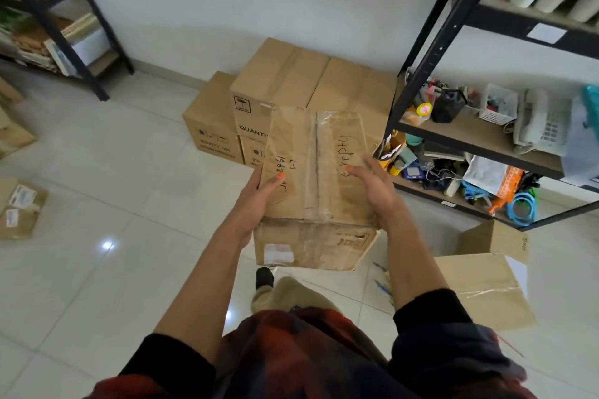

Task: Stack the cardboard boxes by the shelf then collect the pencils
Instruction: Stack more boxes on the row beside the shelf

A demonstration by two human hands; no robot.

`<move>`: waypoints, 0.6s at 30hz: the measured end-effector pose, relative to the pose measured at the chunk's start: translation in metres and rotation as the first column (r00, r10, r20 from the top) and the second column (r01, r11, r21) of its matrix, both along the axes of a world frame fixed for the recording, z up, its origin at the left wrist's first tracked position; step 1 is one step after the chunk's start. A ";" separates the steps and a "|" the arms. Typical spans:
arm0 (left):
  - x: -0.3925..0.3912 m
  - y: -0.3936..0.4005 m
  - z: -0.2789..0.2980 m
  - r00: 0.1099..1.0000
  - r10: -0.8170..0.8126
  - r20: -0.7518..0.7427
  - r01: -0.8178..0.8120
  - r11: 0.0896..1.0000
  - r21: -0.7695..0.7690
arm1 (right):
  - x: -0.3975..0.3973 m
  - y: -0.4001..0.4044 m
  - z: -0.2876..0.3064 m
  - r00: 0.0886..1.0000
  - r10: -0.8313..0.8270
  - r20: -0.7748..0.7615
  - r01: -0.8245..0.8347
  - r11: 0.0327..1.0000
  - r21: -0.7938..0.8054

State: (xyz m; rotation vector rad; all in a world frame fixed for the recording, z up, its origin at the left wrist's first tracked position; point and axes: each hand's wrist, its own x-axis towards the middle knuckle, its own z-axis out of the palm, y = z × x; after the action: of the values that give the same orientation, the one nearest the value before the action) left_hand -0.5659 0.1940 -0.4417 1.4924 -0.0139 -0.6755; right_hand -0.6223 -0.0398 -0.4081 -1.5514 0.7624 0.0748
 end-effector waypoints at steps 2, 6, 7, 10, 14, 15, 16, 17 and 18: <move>0.021 0.013 -0.005 1.000 0.009 -0.016 -0.009 1.000 0.004 | 0.021 0.011 -0.005 1.000 -0.003 -0.002 0.003 1.000 -0.004; 0.067 0.038 -0.009 0.999 0.011 -0.045 -0.010 1.000 0.019 | 0.064 0.034 -0.017 1.000 -0.014 -0.025 0.014 1.000 0.009; 0.077 0.043 -0.008 0.999 0.006 -0.035 -0.005 1.000 0.023 | 0.074 0.040 -0.021 1.000 -0.015 -0.018 0.015 1.000 0.014; 0.110 0.066 -0.009 0.998 0.018 -0.059 -0.015 0.999 0.049 | 0.103 0.064 -0.021 0.999 -0.026 -0.044 0.027 0.999 0.022; 0.151 0.094 -0.012 0.998 0.018 -0.061 -0.016 0.999 0.036 | 0.139 0.095 -0.020 0.997 -0.003 -0.075 0.005 1.000 0.027; 0.161 0.101 -0.012 0.998 0.021 -0.059 -0.019 0.999 0.036 | 0.149 0.102 -0.019 0.997 0.000 -0.077 0.002 1.000 0.023; 0.168 0.108 -0.011 0.998 0.025 -0.061 -0.023 0.999 0.036 | 0.157 0.109 -0.016 0.997 -0.002 -0.078 0.004 1.000 0.018; 0.176 0.115 -0.011 0.997 0.031 -0.071 -0.028 0.999 0.031 | 0.165 0.116 -0.015 0.997 -0.008 -0.075 0.008 1.000 0.009; 0.186 0.123 -0.012 0.996 0.038 -0.076 -0.036 0.999 0.022 | 0.176 0.123 -0.013 0.997 -0.006 -0.075 0.006 1.000 -0.003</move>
State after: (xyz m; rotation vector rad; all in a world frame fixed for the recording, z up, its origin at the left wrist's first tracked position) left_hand -0.3796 0.3168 -0.4542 1.4822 0.0796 -0.7045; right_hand -0.4461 0.0831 -0.4212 -1.5559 0.8270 0.1280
